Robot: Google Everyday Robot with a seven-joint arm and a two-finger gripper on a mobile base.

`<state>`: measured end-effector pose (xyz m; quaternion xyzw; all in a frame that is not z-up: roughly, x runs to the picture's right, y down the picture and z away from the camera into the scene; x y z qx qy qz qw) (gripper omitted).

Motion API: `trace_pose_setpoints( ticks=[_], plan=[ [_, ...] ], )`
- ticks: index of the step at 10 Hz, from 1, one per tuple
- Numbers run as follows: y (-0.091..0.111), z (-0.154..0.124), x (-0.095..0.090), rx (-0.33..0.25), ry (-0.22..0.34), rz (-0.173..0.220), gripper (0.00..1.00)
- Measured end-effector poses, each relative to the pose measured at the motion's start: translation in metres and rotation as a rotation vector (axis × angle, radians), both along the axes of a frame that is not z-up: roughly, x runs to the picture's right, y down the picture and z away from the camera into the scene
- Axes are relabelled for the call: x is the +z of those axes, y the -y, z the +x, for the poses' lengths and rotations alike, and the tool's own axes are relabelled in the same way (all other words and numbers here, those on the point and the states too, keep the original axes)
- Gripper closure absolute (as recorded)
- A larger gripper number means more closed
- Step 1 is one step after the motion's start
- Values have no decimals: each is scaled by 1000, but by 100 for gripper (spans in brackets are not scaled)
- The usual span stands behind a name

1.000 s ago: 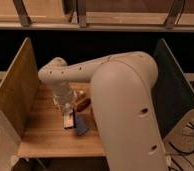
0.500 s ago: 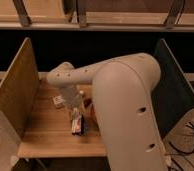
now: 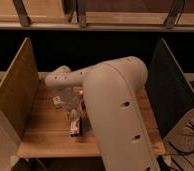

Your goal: Place the eraser on the white sponge

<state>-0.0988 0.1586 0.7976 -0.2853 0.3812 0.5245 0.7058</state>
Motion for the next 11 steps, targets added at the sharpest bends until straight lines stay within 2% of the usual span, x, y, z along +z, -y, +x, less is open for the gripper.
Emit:
trace_pose_setpoints(
  ticks=[4, 5, 11],
  plan=[
    [2, 8, 9, 4, -27, -1, 85],
    [2, 7, 10, 4, -26, -2, 82],
    [2, 8, 10, 4, -27, -1, 25]
  ],
)
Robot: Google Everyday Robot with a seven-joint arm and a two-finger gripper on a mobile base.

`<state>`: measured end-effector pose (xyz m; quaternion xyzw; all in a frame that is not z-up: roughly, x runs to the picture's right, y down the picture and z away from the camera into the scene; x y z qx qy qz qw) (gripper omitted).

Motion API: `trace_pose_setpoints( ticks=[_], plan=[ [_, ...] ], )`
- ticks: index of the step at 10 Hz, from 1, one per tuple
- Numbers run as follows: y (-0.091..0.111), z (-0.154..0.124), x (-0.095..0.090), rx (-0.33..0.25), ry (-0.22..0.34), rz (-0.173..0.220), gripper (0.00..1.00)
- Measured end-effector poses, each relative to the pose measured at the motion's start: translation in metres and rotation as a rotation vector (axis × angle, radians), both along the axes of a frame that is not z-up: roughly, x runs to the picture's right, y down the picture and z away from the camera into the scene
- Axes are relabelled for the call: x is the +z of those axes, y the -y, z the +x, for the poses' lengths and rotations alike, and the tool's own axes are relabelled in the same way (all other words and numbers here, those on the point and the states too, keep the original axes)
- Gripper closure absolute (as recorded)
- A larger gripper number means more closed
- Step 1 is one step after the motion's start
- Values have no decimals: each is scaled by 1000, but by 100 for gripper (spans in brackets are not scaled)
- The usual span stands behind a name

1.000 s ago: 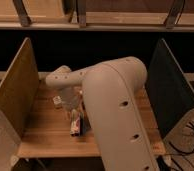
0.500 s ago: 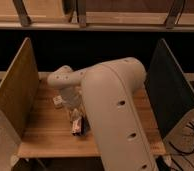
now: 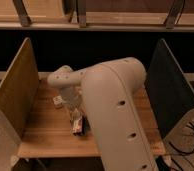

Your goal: Place the eraser on the white sponge

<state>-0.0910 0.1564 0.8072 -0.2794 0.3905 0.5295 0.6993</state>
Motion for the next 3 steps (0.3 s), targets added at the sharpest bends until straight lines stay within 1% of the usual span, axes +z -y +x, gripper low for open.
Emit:
trace_pose_setpoints(
  ticks=[1, 3],
  plan=[
    [0, 0, 0, 0, 0, 0, 20],
    [0, 0, 0, 0, 0, 0, 20]
  ],
)
